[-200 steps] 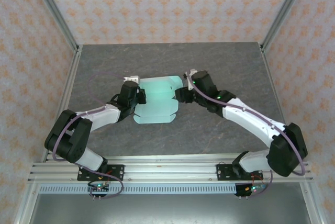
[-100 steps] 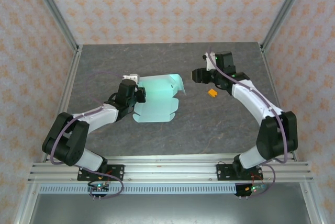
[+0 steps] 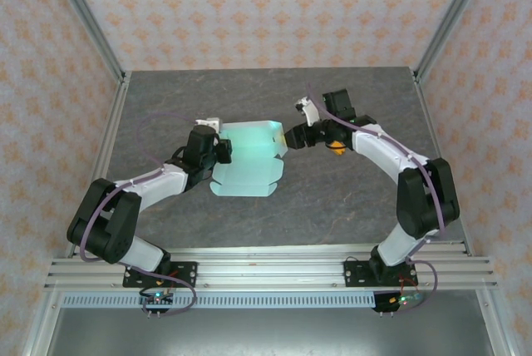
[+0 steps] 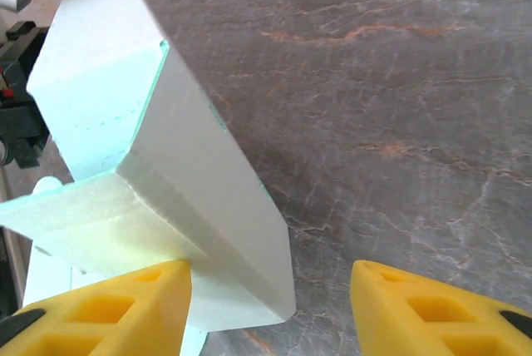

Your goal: Fold the paper box

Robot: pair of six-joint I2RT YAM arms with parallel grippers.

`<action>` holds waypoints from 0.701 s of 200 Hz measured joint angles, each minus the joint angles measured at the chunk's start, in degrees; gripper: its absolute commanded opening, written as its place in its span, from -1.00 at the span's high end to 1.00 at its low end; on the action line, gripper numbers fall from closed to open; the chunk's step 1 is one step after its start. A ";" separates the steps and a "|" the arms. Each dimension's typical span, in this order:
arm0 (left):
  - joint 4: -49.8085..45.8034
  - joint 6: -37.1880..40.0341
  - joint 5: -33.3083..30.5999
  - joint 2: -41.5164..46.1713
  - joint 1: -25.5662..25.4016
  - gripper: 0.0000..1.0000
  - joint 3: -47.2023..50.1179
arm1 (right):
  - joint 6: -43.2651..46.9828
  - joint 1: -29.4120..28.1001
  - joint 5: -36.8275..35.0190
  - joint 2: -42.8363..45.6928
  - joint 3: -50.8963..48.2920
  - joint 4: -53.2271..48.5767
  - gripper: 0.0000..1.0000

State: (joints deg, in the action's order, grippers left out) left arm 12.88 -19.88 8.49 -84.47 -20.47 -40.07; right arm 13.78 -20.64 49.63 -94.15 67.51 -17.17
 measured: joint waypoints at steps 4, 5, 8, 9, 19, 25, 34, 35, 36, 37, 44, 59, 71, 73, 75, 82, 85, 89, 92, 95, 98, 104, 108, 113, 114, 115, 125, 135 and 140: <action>-0.02 0.00 0.07 0.00 0.02 1.00 0.00 | 0.02 -0.11 0.15 -0.13 0.00 0.02 -0.07; -0.02 0.02 0.07 0.00 0.02 1.00 0.00 | 0.02 -0.13 0.22 -0.20 0.00 0.02 -0.07; -0.02 0.02 0.07 0.00 0.02 1.00 0.00 | 0.02 -0.26 0.33 -0.28 0.00 0.02 -0.07; -0.02 0.02 0.07 0.00 0.02 1.00 0.00 | 0.02 -0.28 0.35 -0.31 0.00 0.02 -0.07; -0.09 0.02 0.11 0.00 0.00 1.00 0.00 | 0.04 -0.63 0.68 -0.55 0.00 0.04 -0.07; -0.15 0.02 0.13 0.00 0.00 1.00 0.00 | 0.04 -0.87 0.85 -0.63 0.00 0.04 -0.07; -0.22 0.00 0.17 0.00 0.02 1.00 0.00 | 0.04 -1.27 1.01 -0.79 0.00 0.07 -0.06; -0.22 0.00 0.20 0.00 0.02 1.00 0.00 | 0.04 -1.31 1.03 -0.81 0.00 0.07 -0.06; -0.24 0.00 0.20 0.00 0.02 1.00 0.00 | 0.04 -1.36 1.03 -0.81 0.00 0.09 -0.06; -0.24 0.00 0.20 0.00 0.02 1.00 -0.02 | 0.04 -1.42 1.05 -0.85 0.00 0.09 -0.07; -0.26 0.00 0.33 0.00 0.00 1.00 -0.02 | 0.02 -1.68 1.09 -0.96 0.00 0.17 -0.07; -0.33 0.00 0.39 0.02 0.02 1.00 -0.02 | 0.02 -2.19 1.25 -1.11 0.00 0.50 -0.05; -0.33 0.00 0.59 0.00 0.00 1.00 -0.02 | 0.02 -2.47 1.29 -1.16 0.00 0.87 -0.02; -0.33 0.00 0.63 0.00 0.00 1.00 -0.02 | 0.00 -2.49 1.27 -1.16 0.00 0.90 -0.02; -0.33 0.00 0.68 0.00 0.00 1.00 -0.02 | 0.00 -2.51 1.29 -1.16 0.00 0.96 -0.02; -0.33 0.00 0.79 0.00 0.02 1.00 -0.02 | 0.00 -2.67 1.27 -1.16 0.00 1.27 0.00; -0.33 0.00 0.83 0.00 0.02 1.00 -0.02 | -0.02 -2.73 1.25 -1.16 0.00 1.40 0.01; -0.33 0.00 0.98 0.00 0.02 1.00 -0.02 | -0.02 -2.80 1.25 -1.16 0.00 1.64 0.03; -0.33 -0.02 1.03 0.00 0.02 1.00 -0.04 | -0.04 -2.86 1.25 -1.16 0.00 1.75 0.03; -0.33 -0.02 1.16 0.00 0.02 1.00 -0.04 | -0.02 -2.89 1.25 -1.16 0.00 1.97 0.04; -0.33 -0.02 1.18 0.00 0.02 1.00 -0.07 | -0.09 -2.97 1.25 -1.16 0.00 2.08 0.04; -0.33 -0.02 1.33 0.00 0.02 1.00 -0.07 | -0.20 -3.10 1.22 -1.16 0.00 2.38 0.05; -0.33 -0.04 1.42 0.00 0.02 1.00 -0.07 | -0.20 -3.23 1.22 -1.16 0.00 2.60 0.05; -0.33 -0.04 1.49 0.00 0.02 1.00 -0.07 | -0.22 -3.37 1.18 -1.16 0.00 2.73 0.05; -0.33 -0.04 1.51 0.00 0.02 1.00 -0.07 | -0.22 -3.41 1.18 -1.16 0.00 2.78 0.06; -0.33 -0.04 1.53 0.00 0.02 1.00 -0.07 | -0.22 -3.43 1.18 -1.16 0.00 2.80 0.06; -0.33 -0.04 1.62 0.00 0.02 1.00 -0.07 | -0.22 -3.85 0.96 -1.16 0.00 3.10 0.06; -0.31 -0.04 1.66 0.00 0.02 1.00 -0.09 | -0.22 -4.28 0.61 -1.16 0.00 3.30 0.07; -0.33 -0.04 1.66 0.00 0.02 1.00 -0.09 | -0.22 -4.50 0.42 -1.16 0.00 3.45 0.08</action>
State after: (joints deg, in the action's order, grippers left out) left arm 12.56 -19.92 10.15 -84.47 -20.45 -40.16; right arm 13.56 -25.15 50.04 -95.31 67.51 -13.72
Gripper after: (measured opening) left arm 0.093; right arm 0.470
